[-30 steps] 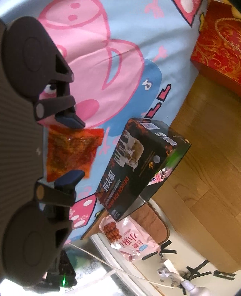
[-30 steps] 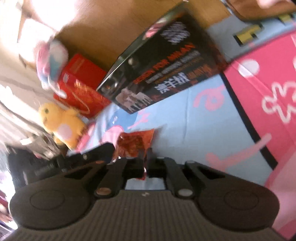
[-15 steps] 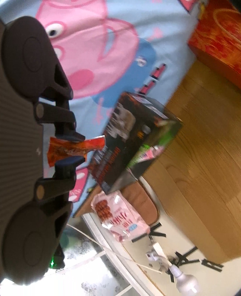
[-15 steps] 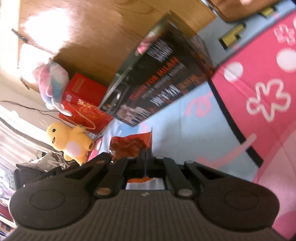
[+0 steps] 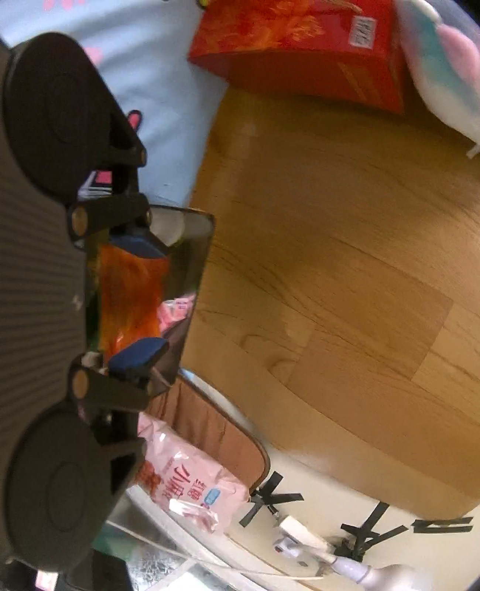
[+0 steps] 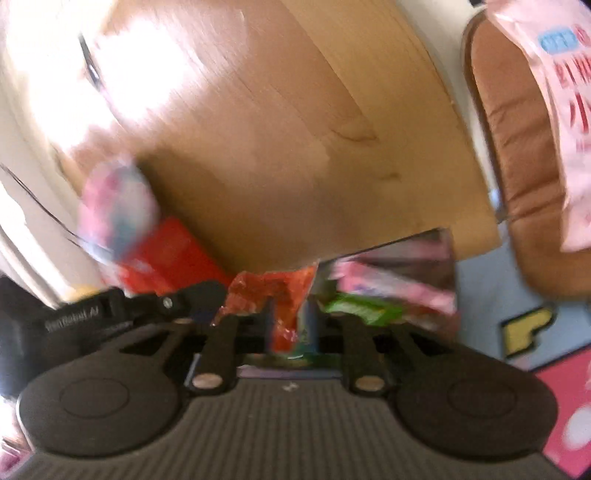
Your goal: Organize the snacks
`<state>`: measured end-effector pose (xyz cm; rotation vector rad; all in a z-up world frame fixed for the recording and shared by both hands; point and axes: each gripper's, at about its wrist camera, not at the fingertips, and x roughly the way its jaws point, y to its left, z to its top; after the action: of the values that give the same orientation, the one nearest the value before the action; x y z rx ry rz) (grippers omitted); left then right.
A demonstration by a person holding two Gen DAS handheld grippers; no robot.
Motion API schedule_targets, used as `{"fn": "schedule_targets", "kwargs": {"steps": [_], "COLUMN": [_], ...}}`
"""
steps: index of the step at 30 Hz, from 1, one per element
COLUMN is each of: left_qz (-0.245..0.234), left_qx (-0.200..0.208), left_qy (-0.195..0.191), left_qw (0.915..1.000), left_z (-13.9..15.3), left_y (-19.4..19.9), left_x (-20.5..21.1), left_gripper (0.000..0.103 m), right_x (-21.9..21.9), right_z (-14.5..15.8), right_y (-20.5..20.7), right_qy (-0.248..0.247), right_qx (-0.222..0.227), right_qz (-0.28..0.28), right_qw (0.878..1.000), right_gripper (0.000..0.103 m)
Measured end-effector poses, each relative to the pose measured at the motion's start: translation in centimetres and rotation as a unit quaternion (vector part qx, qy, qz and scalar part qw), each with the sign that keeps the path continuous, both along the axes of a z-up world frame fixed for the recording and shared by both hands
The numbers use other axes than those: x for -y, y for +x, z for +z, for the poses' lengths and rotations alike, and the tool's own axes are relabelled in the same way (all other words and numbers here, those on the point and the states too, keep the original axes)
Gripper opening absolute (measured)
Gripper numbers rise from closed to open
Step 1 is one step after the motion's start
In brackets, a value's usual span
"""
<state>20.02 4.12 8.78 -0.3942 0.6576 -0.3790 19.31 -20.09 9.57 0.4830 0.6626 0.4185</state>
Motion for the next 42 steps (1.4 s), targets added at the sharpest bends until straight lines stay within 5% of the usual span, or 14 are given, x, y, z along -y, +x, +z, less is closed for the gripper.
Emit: {"fn": "schedule_targets", "kwargs": {"steps": [4,12,20,26,36,42], "left_qz": [-0.001,-0.037,-0.058,-0.086,-0.083,-0.069], "left_qx": [0.010,-0.047,-0.094,-0.120,-0.113,-0.125], "left_qy": [-0.008,-0.042,-0.059,-0.064,-0.053,-0.052], "left_qw": [0.9999,0.9973,0.9921,0.9870,0.9888,0.9885], "left_z": [-0.9,-4.9,-7.0,-9.1,-8.6,-8.6], "left_y": [-3.4,-13.2,-19.3,-19.7,-17.1,-13.6], "left_x": [-2.0,-6.0,-8.8,-6.7,-4.0,-3.0], "left_gripper": [0.048,0.049,0.054,0.046,0.043,0.048], "right_x": [1.6,3.9,-1.6,-4.3,-7.1,-5.9], "right_z": [-1.1,-3.1,-4.5,-5.2,-5.1,-5.2], "right_y": [-2.3,-11.2,-19.7,-22.0,-21.6,-18.6], "right_qy": [0.013,0.059,-0.071,-0.094,-0.190,-0.218], "right_qx": [0.008,-0.036,-0.033,-0.028,0.047,0.057], "right_qz": [0.004,0.051,0.217,0.259,0.223,0.163], "right_qw": [1.000,0.996,0.973,0.961,0.955,0.961], "right_gripper": [0.030,0.037,0.059,0.059,0.038,0.039]}}
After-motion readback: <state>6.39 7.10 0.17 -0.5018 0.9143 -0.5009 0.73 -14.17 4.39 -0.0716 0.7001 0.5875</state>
